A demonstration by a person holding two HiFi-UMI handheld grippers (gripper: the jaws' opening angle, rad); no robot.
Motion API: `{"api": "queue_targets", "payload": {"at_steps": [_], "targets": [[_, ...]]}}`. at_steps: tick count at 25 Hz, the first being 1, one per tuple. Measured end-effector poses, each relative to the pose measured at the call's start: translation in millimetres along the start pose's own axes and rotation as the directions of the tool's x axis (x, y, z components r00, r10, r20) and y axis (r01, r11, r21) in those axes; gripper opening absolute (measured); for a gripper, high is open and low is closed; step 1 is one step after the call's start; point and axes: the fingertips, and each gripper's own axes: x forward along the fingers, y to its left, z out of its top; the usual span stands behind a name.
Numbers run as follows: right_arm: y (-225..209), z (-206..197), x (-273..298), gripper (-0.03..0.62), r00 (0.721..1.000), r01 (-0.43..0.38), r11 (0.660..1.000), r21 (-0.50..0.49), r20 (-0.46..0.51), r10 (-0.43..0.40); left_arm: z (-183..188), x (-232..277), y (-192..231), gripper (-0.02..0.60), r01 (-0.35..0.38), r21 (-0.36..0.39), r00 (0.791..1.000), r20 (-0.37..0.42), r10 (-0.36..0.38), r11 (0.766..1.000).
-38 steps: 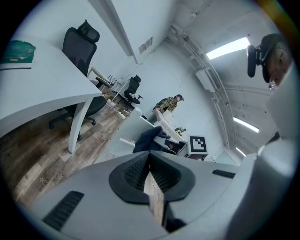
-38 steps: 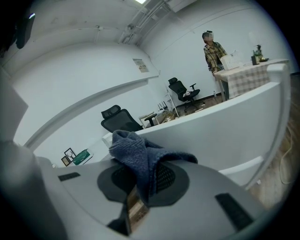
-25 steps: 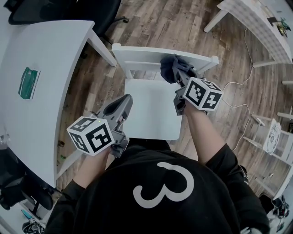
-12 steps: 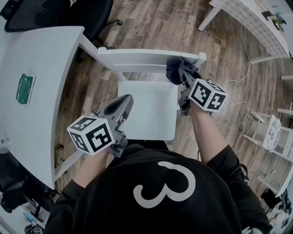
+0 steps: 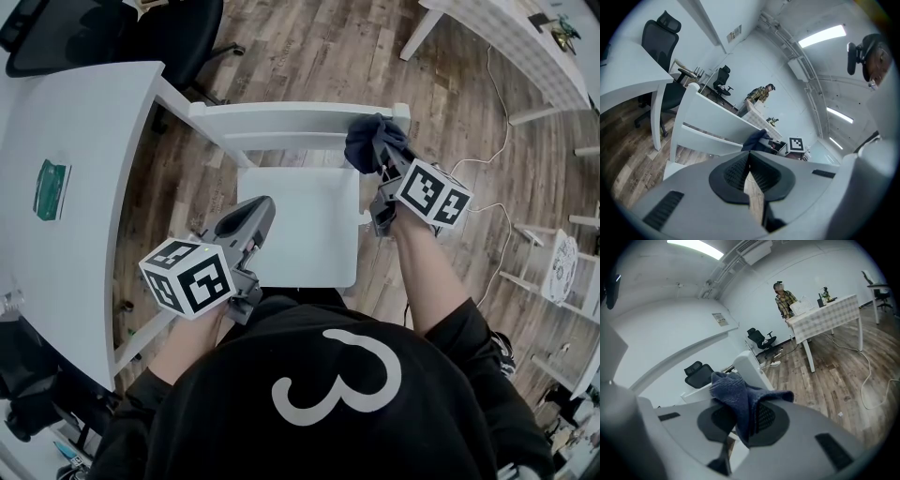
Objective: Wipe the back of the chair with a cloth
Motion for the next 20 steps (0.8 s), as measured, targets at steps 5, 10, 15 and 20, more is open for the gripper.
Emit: {"api": "queue_targets", "payload": {"at_steps": [5, 10, 15, 20], "targets": [[-0.3, 0.6, -0.7, 0.051, 1.0, 0.007, 1.0, 0.0, 0.004, -0.007, 0.9, -4.9, 1.6, 0.014, -0.009, -0.002, 1.0, 0.002, 0.009, 1.0], [1.0, 0.4, -2.8, 0.051, 1.0, 0.02, 1.0, -0.013, 0.007, -0.02, 1.1, -11.7, 5.0, 0.014, -0.006, -0.011, 1.0, 0.005, 0.006, 1.0], [8.0, -1.3, -5.7, 0.051, 1.0, 0.031, 0.998, -0.048, 0.004, -0.031, 1.4, -22.5, 18.0, 0.014, -0.005, -0.031, 1.0, 0.018, 0.006, 0.999], [33.3, -13.0, -4.6, 0.051, 1.0, 0.019, 0.996, -0.09, -0.003, -0.019, 5.3, -37.4, 31.6, 0.014, -0.001, -0.058, 0.999, 0.039, 0.004, 0.998]]}}
